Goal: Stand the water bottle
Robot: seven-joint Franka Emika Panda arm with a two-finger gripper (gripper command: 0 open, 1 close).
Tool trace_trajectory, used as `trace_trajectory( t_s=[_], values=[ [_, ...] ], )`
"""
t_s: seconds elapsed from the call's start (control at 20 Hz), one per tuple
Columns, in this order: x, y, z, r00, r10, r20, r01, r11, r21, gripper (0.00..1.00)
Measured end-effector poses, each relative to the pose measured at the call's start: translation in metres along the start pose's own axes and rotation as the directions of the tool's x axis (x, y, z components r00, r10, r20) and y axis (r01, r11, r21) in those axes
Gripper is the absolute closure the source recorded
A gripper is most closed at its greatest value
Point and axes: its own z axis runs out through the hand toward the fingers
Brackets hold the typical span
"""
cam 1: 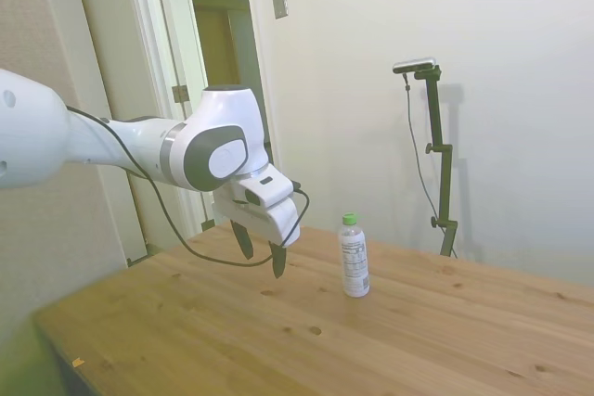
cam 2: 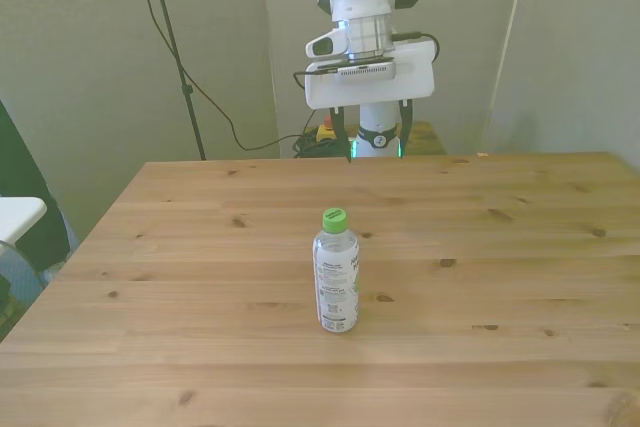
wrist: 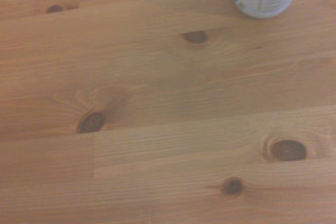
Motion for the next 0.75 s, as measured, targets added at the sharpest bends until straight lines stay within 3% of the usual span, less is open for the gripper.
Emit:
trace_trajectory(
  t_s=[0.2,0.45,0.75],
  values=[
    [0.001,-0.001,0.006,0.997,-0.047,0.057,0.047,0.999,-0.002,0.00],
    [-0.003,-0.007,0.017,0.998,-0.067,0.021,0.069,0.990,-0.122,0.00],
    [-0.006,-0.005,0.005,0.997,-0.077,-0.005,0.076,0.988,-0.135,0.00]
  ],
)
